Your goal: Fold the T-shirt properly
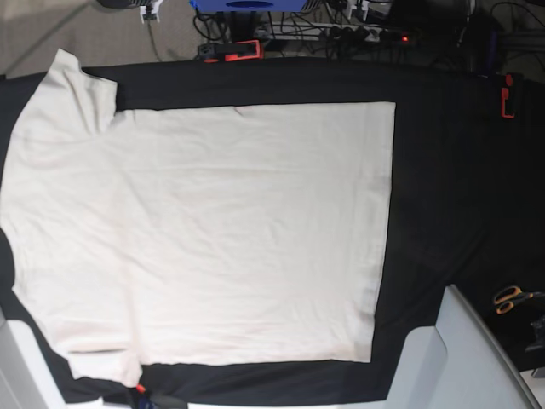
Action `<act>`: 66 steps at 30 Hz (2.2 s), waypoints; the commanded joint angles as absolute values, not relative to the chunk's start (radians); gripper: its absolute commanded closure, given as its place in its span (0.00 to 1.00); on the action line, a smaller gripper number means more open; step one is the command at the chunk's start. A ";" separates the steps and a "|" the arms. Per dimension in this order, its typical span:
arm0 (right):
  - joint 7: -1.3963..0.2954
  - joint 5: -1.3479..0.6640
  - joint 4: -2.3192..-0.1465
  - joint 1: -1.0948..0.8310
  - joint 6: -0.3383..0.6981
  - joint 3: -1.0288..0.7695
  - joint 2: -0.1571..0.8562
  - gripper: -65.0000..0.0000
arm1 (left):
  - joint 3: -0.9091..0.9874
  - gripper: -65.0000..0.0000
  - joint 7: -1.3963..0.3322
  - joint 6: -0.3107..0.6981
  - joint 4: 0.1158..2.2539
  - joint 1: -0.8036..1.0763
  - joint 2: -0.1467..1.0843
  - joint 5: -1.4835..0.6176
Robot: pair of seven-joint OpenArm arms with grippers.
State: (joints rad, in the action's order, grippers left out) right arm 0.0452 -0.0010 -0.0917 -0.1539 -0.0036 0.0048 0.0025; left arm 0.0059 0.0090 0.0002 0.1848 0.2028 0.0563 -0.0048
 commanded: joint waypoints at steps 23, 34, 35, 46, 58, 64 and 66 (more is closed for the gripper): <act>-0.177 -0.008 -0.375 -0.289 -0.007 0.002 0.004 1.00 | 0.008 1.00 0.008 -0.001 0.541 0.401 0.094 -0.007; -0.633 -0.004 -1.437 -0.705 -0.010 -0.171 0.005 1.00 | 0.077 1.00 -0.005 -0.002 1.158 0.696 0.189 -0.082; -0.642 -0.004 -1.497 -0.723 -0.010 -0.186 0.005 1.00 | 0.105 1.00 -0.005 0.001 1.211 0.716 0.193 -0.111; -0.677 -0.094 -1.945 -0.734 0.252 -0.435 -0.004 0.73 | 0.199 1.00 -0.004 0.001 1.751 0.883 0.259 -0.170; -1.010 -0.430 -1.716 -0.317 0.698 -1.017 0.024 0.35 | 0.202 1.00 -0.099 0.002 1.794 0.777 0.278 -0.171; -1.029 -0.437 -1.581 -0.268 0.698 -1.036 0.067 0.35 | 0.202 1.00 -0.101 0.002 1.791 0.769 0.272 -0.173; -1.027 -0.437 -1.554 -0.262 0.698 -1.035 0.065 0.35 | 0.202 1.00 -0.101 0.002 1.791 0.769 0.272 -0.173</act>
